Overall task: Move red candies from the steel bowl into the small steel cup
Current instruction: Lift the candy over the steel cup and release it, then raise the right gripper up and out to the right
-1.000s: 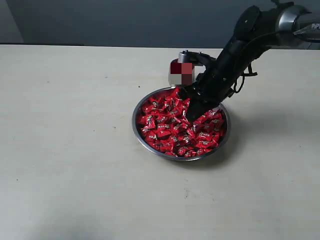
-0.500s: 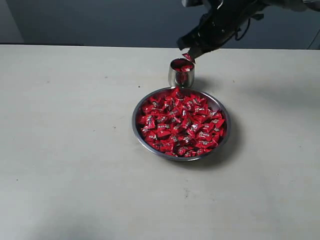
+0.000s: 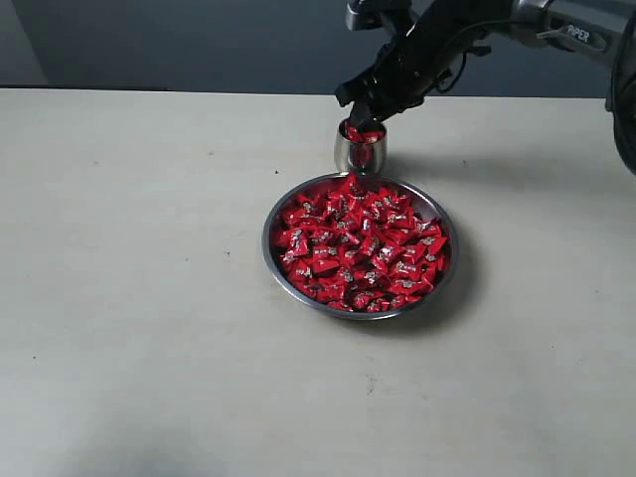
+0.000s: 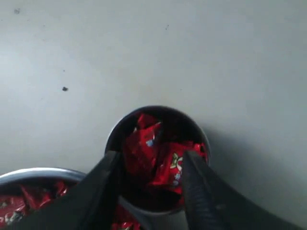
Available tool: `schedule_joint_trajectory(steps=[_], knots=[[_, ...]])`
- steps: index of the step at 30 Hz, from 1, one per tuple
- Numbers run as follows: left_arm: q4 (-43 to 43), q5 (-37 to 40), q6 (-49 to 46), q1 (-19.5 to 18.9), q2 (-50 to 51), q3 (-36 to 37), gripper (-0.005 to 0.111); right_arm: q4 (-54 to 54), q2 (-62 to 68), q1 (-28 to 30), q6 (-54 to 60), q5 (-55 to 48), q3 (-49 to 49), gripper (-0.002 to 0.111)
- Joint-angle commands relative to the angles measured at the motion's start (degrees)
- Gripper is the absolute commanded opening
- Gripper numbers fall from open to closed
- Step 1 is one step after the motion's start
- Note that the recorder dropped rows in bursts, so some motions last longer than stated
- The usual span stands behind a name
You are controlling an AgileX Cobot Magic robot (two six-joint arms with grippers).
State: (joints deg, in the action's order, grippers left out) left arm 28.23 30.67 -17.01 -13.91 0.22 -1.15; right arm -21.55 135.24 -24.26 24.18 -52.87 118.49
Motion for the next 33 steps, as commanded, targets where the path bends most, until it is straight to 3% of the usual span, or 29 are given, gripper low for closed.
schedule_joint_trajectory(steps=[1, 5, 11, 33], knots=[[0.03, -0.30, 0.09, -0.19, -0.22, -0.01, 0.000, 0.28, -4.36, 0.27, -2.30, -4.23, 0.60, 0.042], [0.03, -0.30, 0.09, -0.19, -0.22, -0.01, 0.000, 0.51, -8.26, 0.27, -2.83, -8.39, 0.60, 0.039], [0.03, -0.30, 0.09, -0.19, -0.22, -0.01, 0.000, 1.00, -13.69, 0.27, -3.49, -13.98, 0.60, -0.001], [0.03, -0.30, 0.09, -0.19, -0.22, -0.01, 0.000, 1.70, -25.44, 0.27, -6.46, -17.09, 0.31, 0.000]])
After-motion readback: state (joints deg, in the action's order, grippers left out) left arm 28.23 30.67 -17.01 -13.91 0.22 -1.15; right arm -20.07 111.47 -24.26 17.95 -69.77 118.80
